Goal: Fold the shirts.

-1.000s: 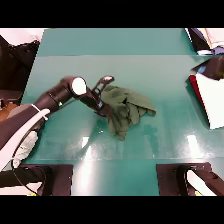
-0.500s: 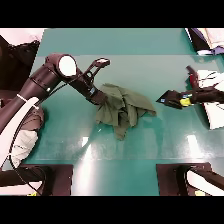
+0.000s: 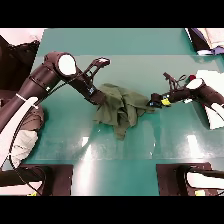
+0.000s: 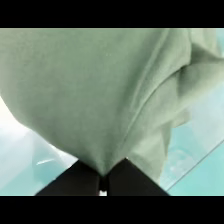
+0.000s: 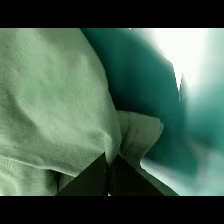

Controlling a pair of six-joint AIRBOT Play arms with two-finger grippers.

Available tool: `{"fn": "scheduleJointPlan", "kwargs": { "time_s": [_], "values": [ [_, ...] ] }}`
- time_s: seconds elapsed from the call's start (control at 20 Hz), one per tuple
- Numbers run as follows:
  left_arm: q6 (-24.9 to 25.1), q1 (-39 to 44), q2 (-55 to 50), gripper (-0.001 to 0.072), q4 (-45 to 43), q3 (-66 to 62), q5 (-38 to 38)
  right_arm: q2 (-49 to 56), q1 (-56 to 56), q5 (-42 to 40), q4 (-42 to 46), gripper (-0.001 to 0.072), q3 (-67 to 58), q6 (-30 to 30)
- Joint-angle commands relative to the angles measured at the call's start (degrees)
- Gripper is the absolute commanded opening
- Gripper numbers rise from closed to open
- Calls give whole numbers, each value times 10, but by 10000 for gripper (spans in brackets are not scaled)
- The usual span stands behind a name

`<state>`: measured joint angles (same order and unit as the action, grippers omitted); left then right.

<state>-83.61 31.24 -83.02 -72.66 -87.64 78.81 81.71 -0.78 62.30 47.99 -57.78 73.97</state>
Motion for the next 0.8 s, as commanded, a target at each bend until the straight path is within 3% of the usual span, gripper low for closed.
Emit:
{"fn": "scheduleJointPlan", "kwargs": {
  "time_s": [0.0,0.2,0.3,0.75],
  "values": [
    [0,0,5,27,-86,-30,43,-32,0,20,16,14,-45,-1],
    [-5,0,83,27,-240,-113,48,-170,50,31,17,14,-141,5],
    [-5,0,133,28,-276,-158,45,-235,83,23,17,14,-193,25],
    [-5,0,292,28,-260,-314,9,-412,227,55,17,13,-388,61]
  ]
}}
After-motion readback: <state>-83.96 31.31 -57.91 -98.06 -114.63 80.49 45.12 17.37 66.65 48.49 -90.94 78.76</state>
